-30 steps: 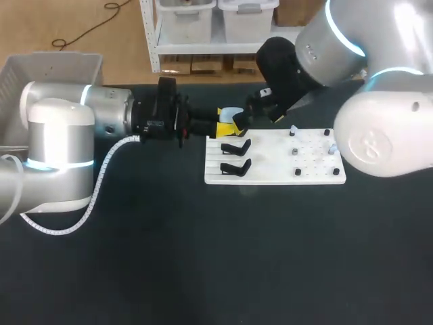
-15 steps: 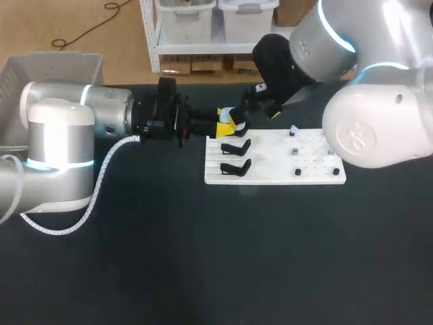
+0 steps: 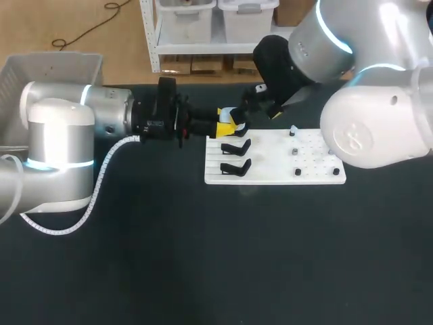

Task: Pick up each earbud case from the left stands, insert the matching earbuds, close the lid, and place the case in the box.

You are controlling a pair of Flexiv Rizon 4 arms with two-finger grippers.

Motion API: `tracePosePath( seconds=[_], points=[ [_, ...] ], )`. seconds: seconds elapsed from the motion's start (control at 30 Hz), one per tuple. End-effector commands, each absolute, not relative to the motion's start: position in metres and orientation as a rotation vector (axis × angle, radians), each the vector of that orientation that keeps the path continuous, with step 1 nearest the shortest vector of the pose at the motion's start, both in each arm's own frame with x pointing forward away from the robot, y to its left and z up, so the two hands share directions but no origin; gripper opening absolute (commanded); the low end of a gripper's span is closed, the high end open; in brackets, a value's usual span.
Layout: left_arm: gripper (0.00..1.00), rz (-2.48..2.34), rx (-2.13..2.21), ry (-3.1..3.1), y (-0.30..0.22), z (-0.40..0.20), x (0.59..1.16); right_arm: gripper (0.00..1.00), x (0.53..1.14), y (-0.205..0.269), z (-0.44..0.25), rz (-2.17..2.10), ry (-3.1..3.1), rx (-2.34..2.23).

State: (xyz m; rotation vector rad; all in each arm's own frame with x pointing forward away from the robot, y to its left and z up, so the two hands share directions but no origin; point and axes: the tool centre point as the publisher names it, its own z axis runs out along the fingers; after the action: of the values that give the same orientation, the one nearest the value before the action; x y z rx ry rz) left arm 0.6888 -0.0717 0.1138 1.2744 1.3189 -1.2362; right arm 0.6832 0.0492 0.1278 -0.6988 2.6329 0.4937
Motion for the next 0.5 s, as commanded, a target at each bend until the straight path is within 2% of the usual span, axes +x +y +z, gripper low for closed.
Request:
tracePosePath(
  seconds=[0.03,0.5],
  points=[
    [0.0,-1.232,1.271,1.318,-0.0715,0.1137,0.6872,1.0,0.6857,0.0491,0.1258,0.486,2.636,-0.69],
    [0.0,-1.232,1.271,1.318,-0.0715,0.1137,0.6872,1.0,0.6942,0.0445,0.1338,0.476,2.6,-0.622]
  ],
)
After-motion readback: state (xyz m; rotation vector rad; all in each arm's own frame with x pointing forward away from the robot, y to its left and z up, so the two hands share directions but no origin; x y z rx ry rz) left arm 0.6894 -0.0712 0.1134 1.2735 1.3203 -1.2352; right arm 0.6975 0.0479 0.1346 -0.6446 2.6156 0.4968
